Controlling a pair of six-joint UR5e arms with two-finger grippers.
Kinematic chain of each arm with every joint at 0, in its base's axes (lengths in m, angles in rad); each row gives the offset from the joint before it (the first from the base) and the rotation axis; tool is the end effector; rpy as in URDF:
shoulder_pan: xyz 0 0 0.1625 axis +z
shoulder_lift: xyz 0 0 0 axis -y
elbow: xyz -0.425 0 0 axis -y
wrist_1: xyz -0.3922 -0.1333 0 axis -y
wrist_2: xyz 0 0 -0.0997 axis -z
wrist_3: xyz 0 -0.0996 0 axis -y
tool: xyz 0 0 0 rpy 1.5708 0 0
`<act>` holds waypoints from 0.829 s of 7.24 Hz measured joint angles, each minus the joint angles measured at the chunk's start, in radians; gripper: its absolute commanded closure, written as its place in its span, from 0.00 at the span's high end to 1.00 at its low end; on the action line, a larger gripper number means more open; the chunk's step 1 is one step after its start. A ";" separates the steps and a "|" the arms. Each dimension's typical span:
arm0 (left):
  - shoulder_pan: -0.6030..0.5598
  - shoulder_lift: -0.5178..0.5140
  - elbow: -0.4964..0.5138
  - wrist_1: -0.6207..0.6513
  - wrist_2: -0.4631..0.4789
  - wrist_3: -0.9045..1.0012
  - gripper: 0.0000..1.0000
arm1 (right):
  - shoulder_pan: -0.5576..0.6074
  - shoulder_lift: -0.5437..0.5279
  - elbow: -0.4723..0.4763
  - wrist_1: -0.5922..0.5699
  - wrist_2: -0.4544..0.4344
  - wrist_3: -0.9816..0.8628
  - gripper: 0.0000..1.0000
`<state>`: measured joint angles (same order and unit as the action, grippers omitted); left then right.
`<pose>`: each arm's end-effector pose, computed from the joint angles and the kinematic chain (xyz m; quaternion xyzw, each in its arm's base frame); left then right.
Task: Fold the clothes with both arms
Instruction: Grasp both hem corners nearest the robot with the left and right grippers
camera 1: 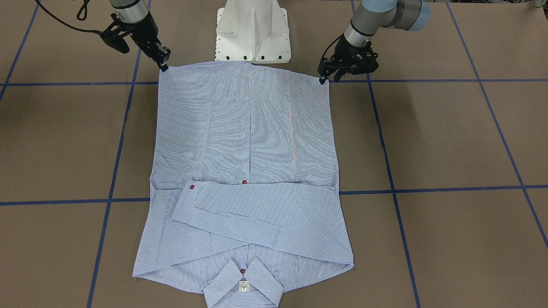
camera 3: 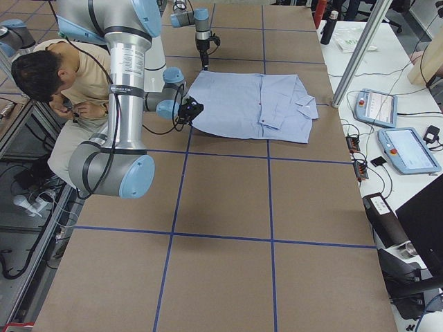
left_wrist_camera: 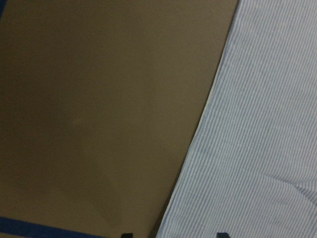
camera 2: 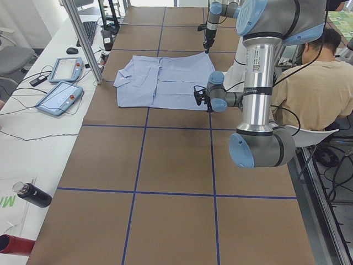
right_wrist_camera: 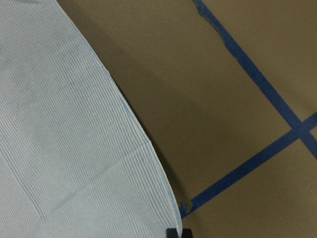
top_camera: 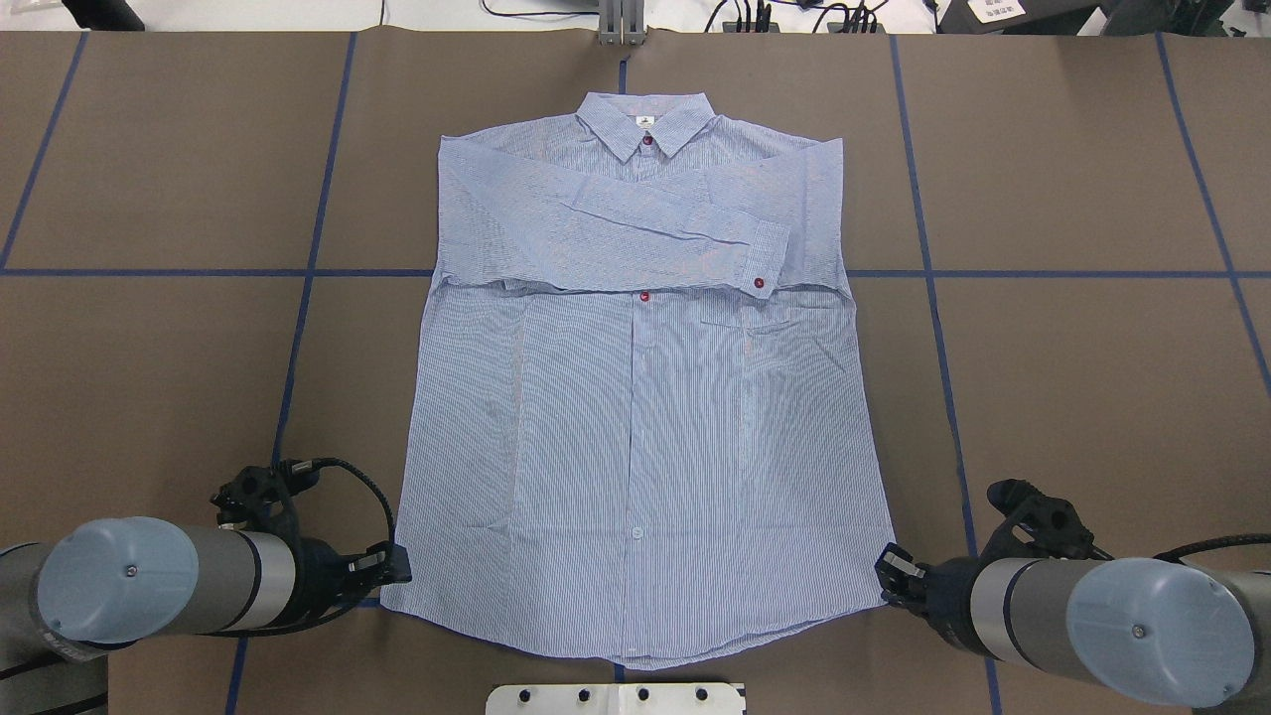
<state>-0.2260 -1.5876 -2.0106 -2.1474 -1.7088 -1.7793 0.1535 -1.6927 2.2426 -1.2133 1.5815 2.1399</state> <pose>0.4556 -0.2275 0.3794 -0.0556 0.4933 -0.1537 0.8544 -0.3974 -0.1953 0.3622 -0.0951 -0.4279 0.3155 0.8416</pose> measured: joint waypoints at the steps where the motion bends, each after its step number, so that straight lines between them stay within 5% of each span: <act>1: 0.005 -0.003 0.002 0.000 0.000 -0.008 0.60 | 0.001 0.000 0.000 0.000 0.000 0.000 0.00; 6: 0.017 -0.006 0.013 0.000 -0.001 -0.016 0.60 | 0.003 0.004 0.000 0.000 0.000 0.000 0.00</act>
<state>-0.2091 -1.5934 -1.9975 -2.1476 -1.7098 -1.7951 0.1562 -1.6884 2.2427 -1.2130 1.5815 2.1399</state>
